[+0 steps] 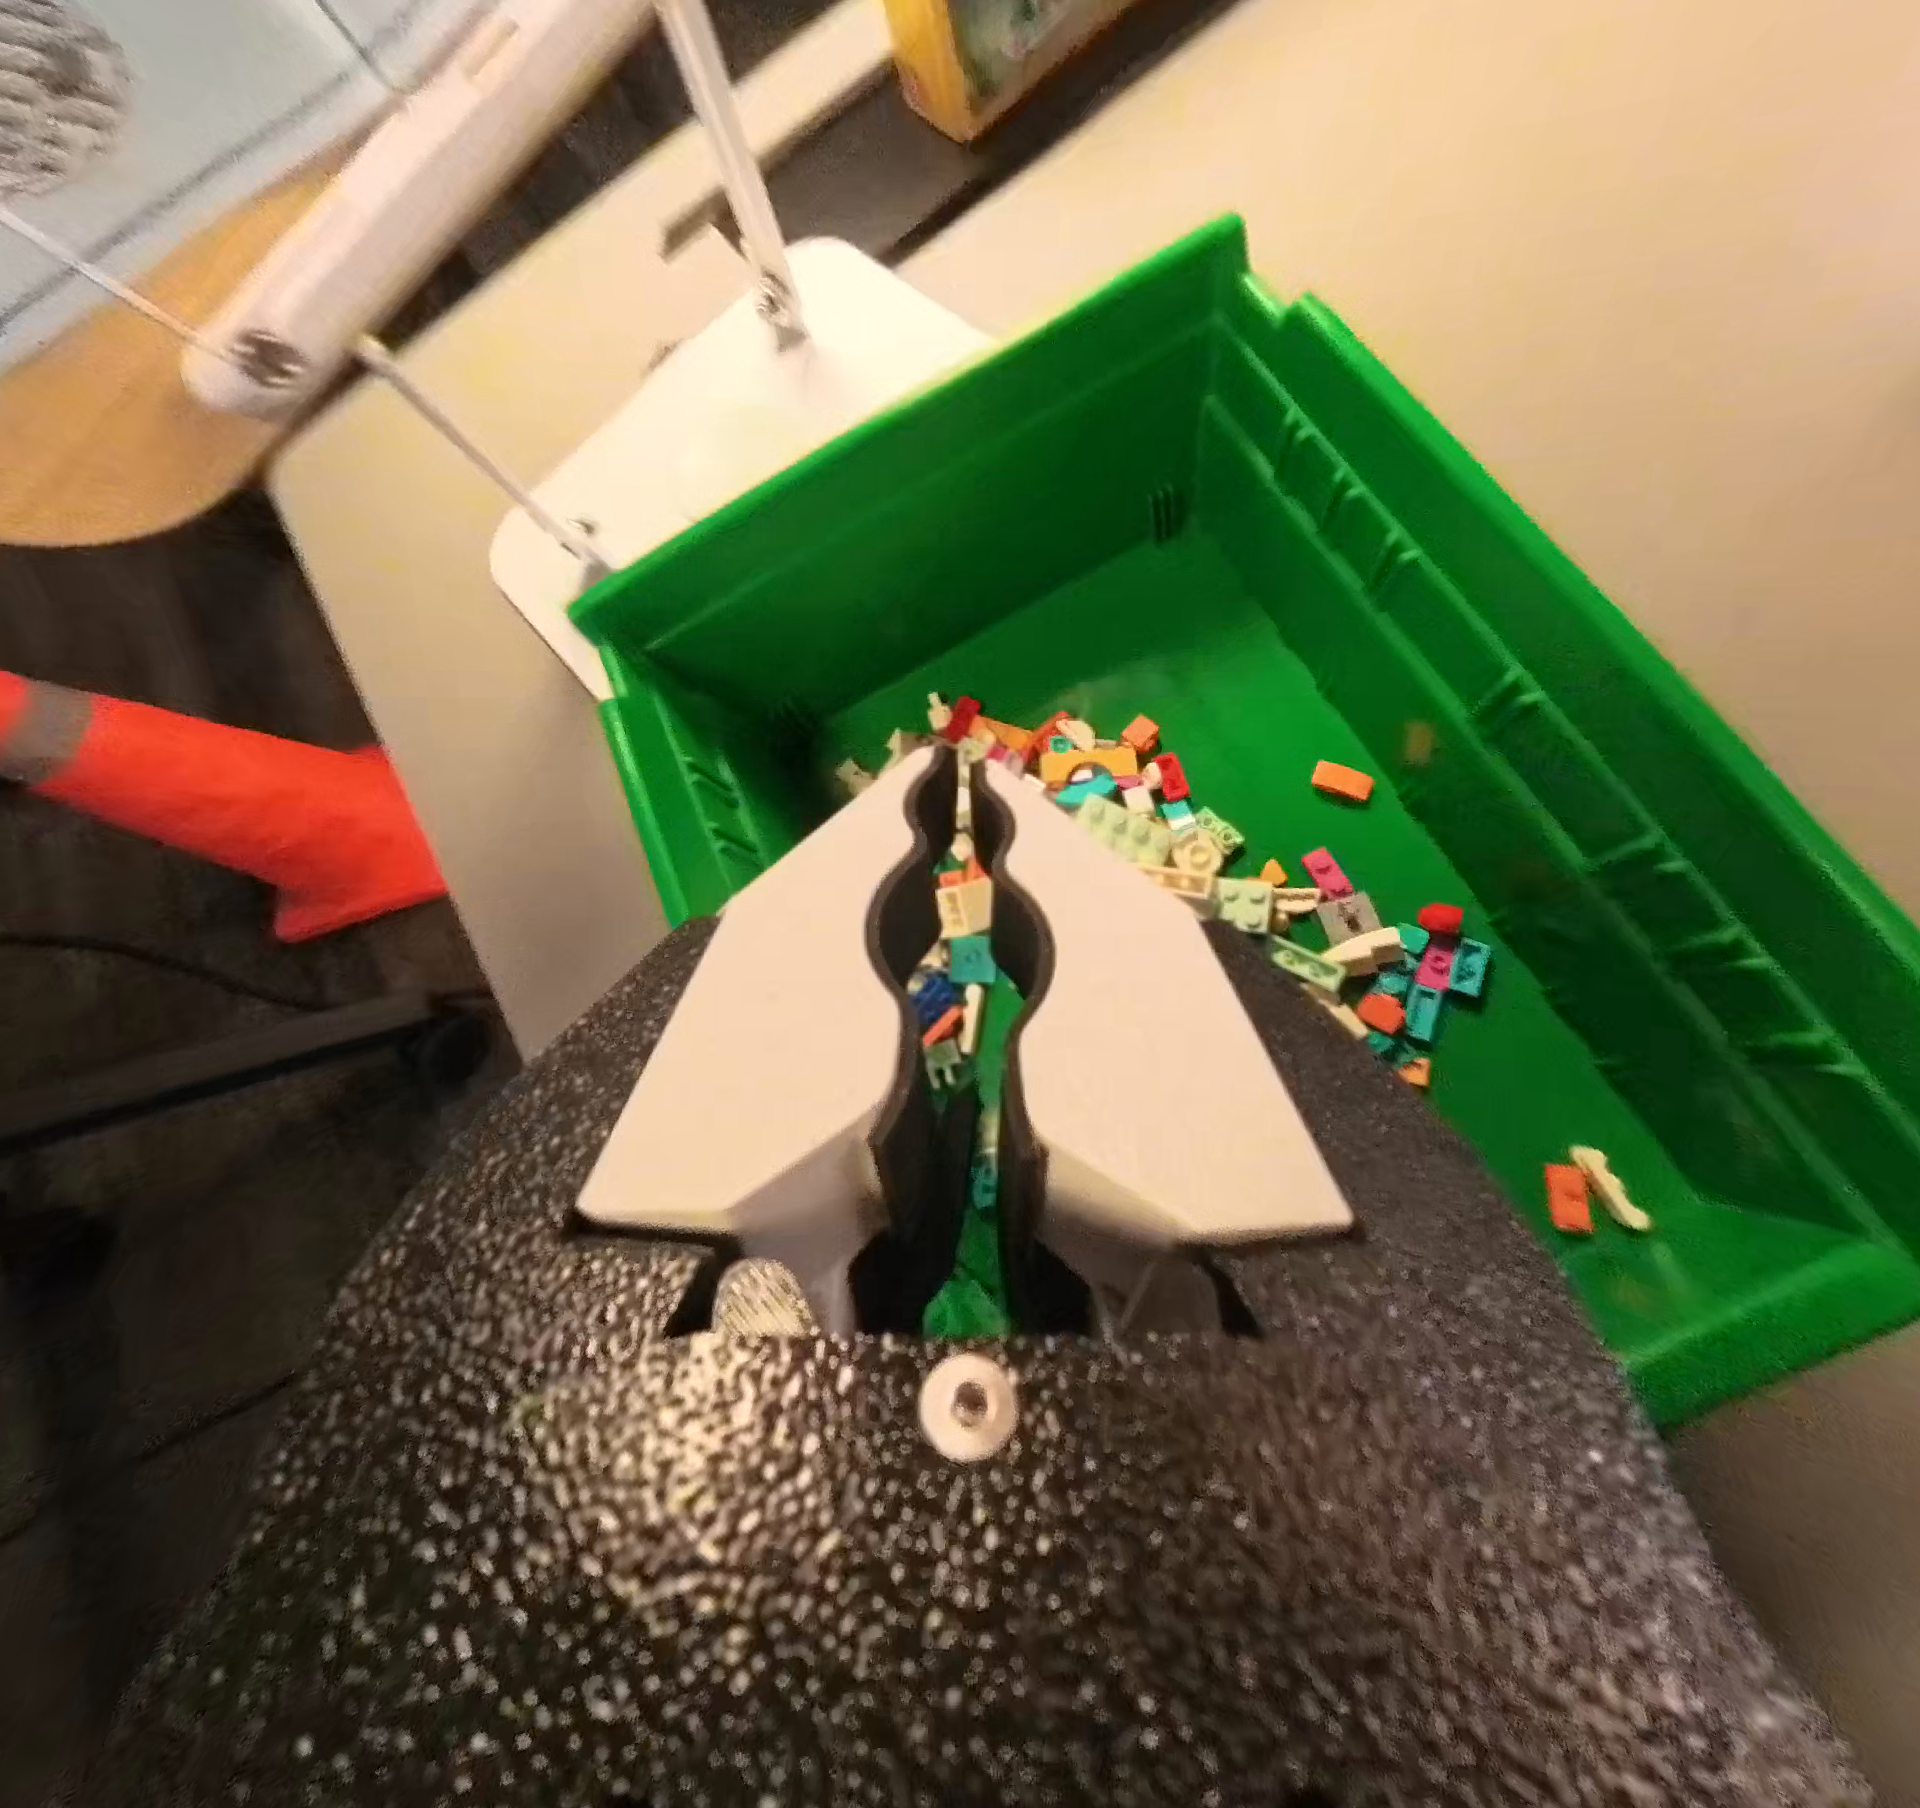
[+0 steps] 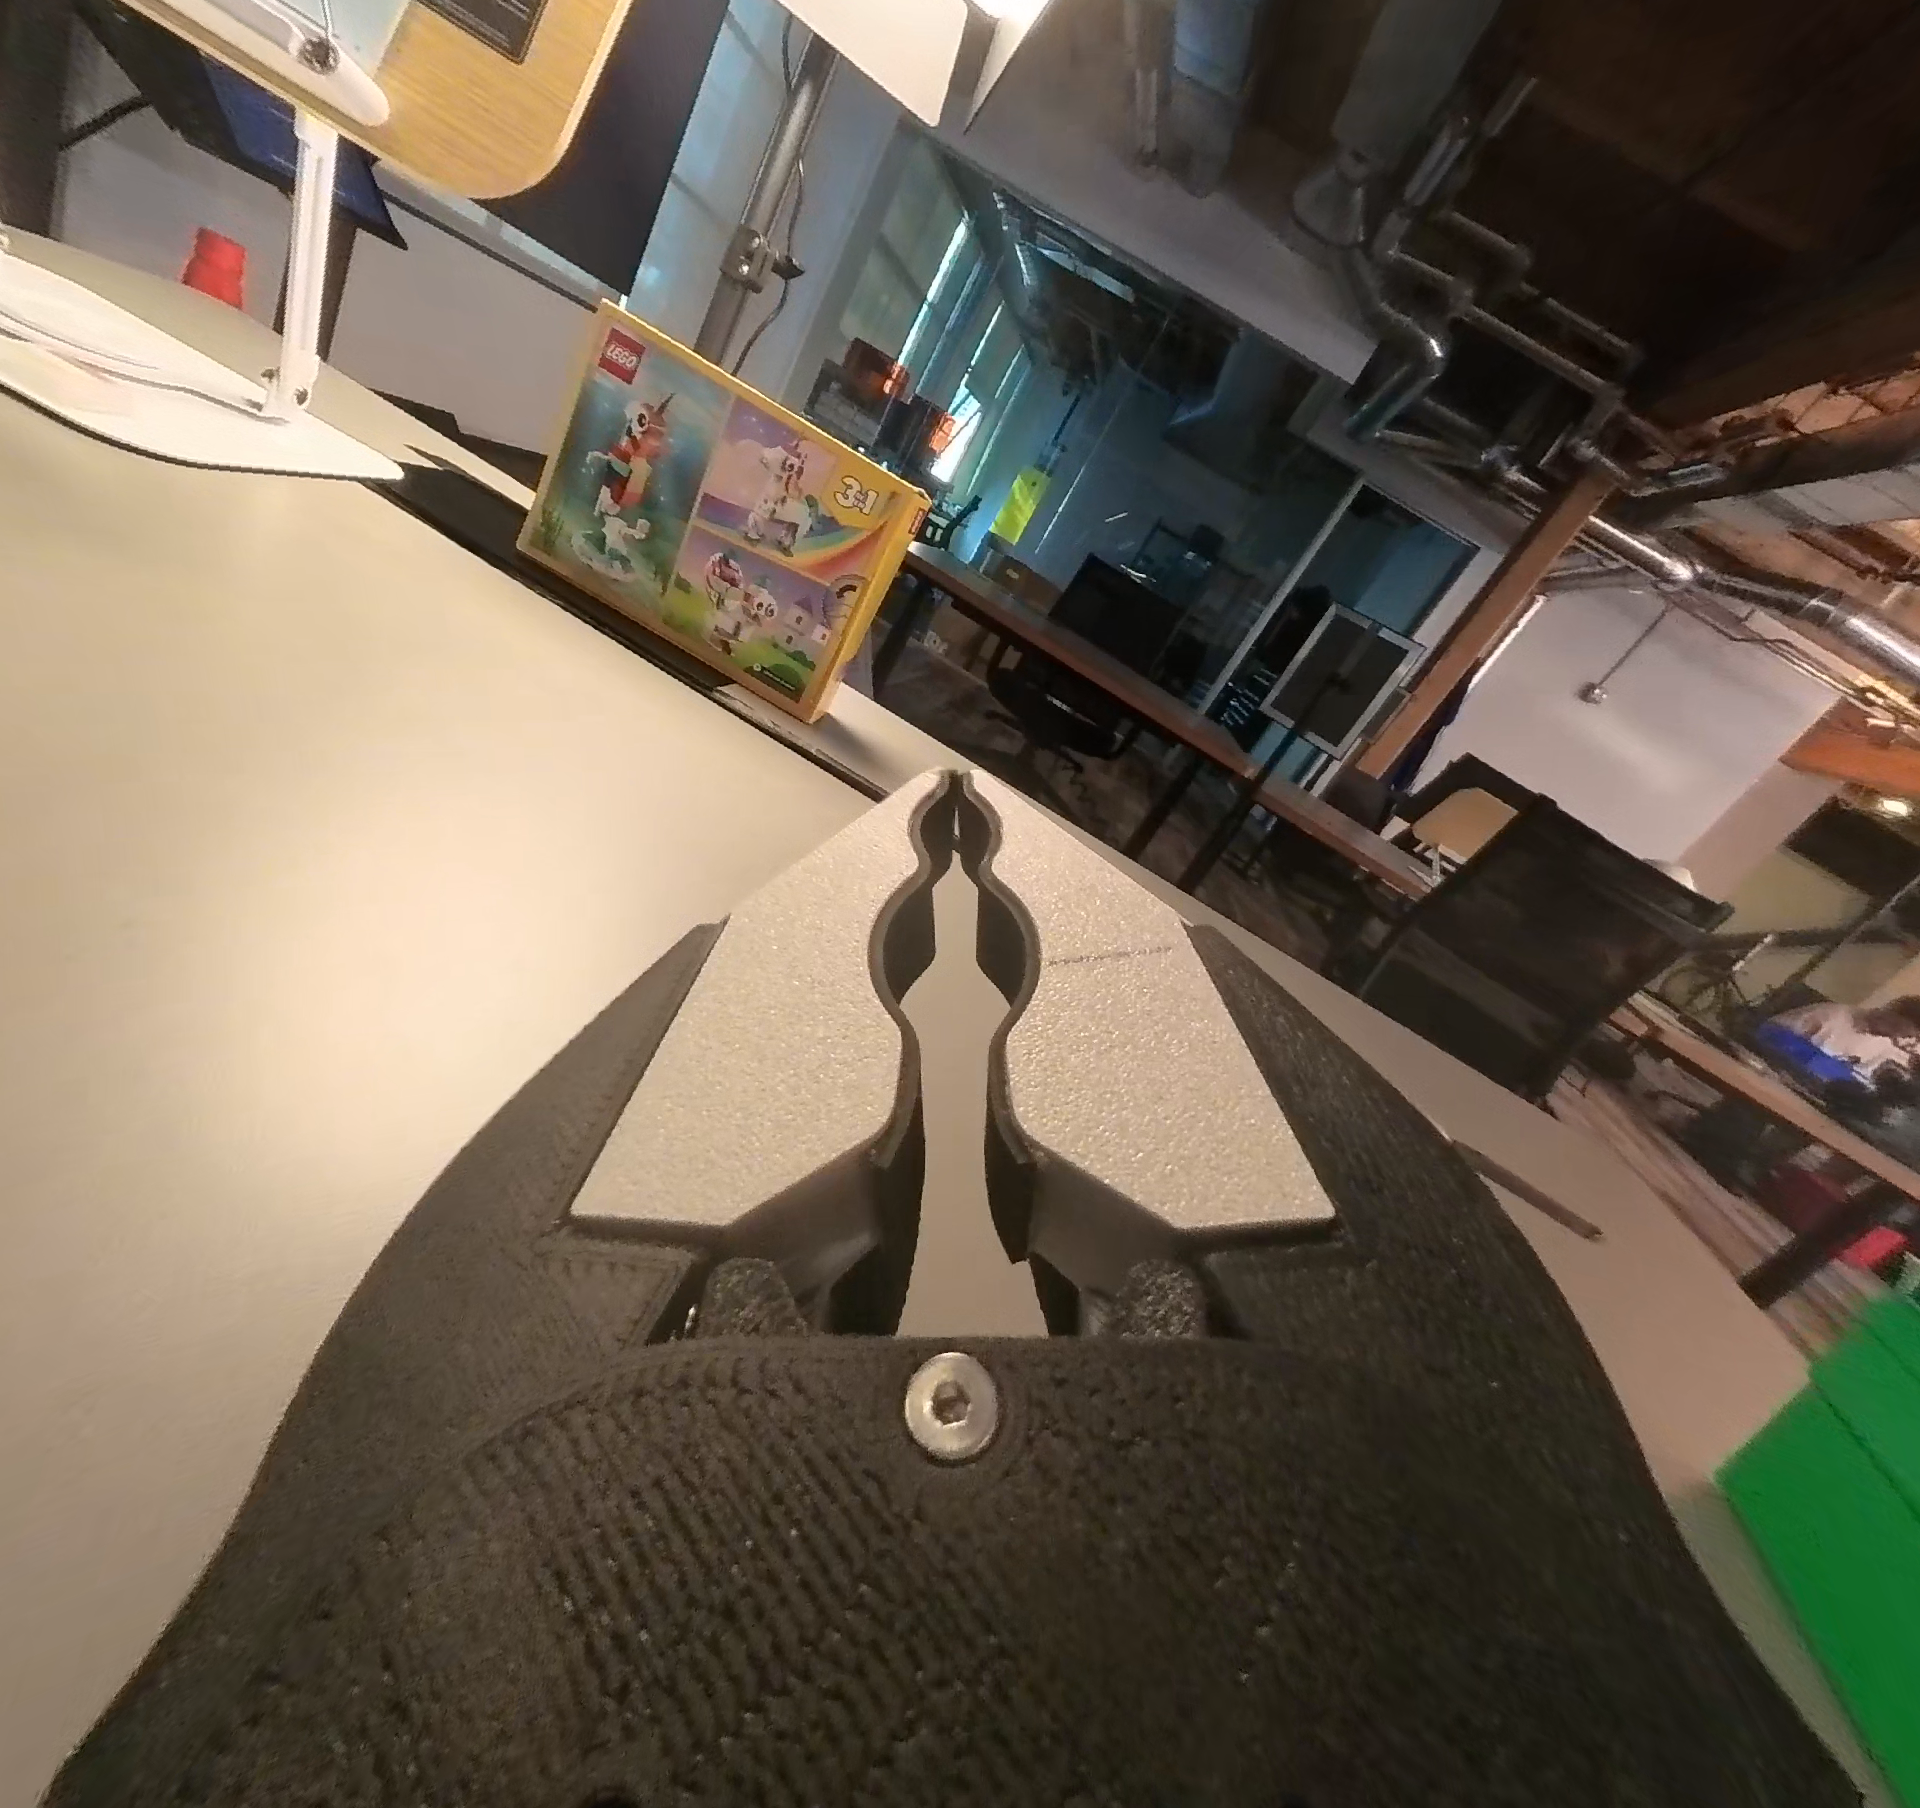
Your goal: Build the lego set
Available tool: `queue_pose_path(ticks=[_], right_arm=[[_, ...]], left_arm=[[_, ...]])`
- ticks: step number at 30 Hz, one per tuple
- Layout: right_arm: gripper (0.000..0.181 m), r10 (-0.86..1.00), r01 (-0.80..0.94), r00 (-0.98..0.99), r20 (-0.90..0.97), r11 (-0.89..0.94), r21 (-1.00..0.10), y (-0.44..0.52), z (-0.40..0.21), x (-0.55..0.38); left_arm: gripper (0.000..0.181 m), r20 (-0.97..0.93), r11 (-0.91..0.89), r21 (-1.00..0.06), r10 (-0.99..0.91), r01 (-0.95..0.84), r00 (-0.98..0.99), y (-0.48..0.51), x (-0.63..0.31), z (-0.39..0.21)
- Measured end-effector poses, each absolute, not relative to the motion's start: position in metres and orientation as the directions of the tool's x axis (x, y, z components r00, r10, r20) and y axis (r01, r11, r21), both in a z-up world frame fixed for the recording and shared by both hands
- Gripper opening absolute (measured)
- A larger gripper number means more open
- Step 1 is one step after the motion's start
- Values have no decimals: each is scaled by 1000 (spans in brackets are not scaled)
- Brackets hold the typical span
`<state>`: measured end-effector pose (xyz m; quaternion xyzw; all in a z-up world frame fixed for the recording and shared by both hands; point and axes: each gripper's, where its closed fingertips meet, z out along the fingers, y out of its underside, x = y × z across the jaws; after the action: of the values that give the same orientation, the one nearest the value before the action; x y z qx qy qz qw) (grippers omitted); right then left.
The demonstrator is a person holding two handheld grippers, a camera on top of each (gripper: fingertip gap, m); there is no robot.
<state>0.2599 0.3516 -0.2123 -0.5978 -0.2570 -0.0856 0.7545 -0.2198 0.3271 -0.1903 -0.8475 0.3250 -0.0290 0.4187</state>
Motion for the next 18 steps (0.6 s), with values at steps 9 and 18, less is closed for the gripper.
queue_pose_path(ticks=[9, 18], right_arm=[[0, 189, 455, 838, 511, 272, -848, 352, -215, 256], [0, 222, 440, 832, 508, 293, -849, 349, -214, 250]], left_arm=[[10, -95, -542, -521, -731, -659, 676, 355, -198, -238], [20, -158, -679, -325, -647, -658, 746, 391, -216, -276]])
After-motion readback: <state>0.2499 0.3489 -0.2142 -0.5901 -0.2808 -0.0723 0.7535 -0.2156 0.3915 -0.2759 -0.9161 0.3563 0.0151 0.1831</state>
